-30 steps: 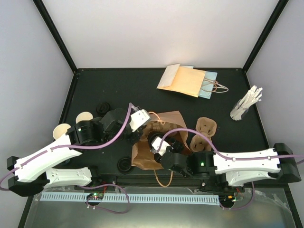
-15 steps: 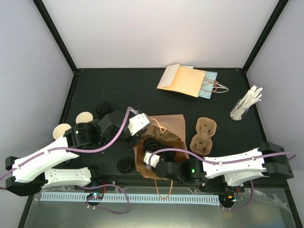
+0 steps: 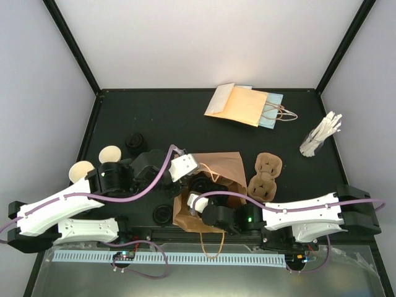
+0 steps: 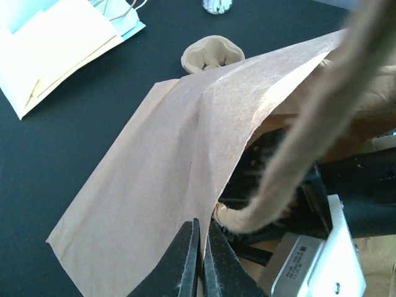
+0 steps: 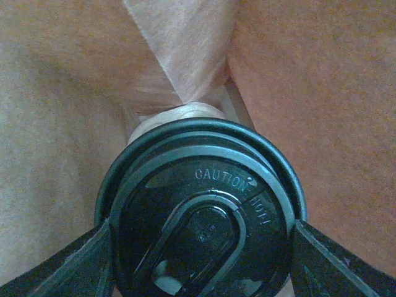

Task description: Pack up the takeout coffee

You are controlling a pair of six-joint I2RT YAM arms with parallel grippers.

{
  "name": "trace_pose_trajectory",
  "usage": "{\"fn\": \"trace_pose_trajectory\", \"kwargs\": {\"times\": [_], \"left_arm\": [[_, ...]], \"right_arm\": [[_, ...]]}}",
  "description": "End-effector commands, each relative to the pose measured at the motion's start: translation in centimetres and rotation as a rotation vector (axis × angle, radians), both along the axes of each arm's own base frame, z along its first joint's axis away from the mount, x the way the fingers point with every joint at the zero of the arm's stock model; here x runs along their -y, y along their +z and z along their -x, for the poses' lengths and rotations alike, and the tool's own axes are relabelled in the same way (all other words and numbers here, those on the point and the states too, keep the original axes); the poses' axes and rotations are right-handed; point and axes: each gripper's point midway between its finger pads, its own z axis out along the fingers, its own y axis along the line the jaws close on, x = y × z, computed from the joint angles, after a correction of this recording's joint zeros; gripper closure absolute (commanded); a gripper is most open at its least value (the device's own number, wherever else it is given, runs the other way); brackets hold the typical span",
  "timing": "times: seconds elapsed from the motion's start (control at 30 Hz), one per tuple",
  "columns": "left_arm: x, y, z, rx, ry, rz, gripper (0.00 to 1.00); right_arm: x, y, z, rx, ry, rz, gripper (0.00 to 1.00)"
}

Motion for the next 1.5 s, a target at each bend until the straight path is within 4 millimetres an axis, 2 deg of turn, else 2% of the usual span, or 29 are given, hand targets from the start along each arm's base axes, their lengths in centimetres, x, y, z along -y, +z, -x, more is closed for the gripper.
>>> {"fn": "trace_pose_trajectory", "kwargs": {"times": [0.0, 0.13, 0.23, 0.37, 0.8, 1.47], "left_arm": [[0.6, 0.8, 0.4, -0.003, -0.006, 0.051, 0.99], [0.7, 1.0, 0.5, 0.001, -0.008, 0.062, 0.98], [0.7, 1.2, 0.5, 0.008, -0.004, 0.069, 0.98], [0.7, 1.8, 0.5, 0.023, 0.000, 0.081, 0.98], [0.5, 3.1, 0.4, 0.068, 0.001, 0.108, 0.98], [0.6, 3.2, 0.9, 0.086, -0.025, 0.100, 0.98]], "right_arm": [[-0.8, 1.3, -0.5, 0.003, -0.023, -0.059, 0.58], [-1.1, 1.8, -0.8, 0.023, -0.027, -0.085, 0.59], [-1.9, 1.6, -0.5, -0.001, 0.011, -0.105, 0.59], [-2.2, 1.2, -1.0, -0.011, 0.002, -0.095, 0.59], [-1.2, -0.8, -1.6, -0.034, -0.038, -0.044, 0.59], [-0.9, -3.9, -1.9, -0.110, -0.139, 0.007, 0.60]]}}
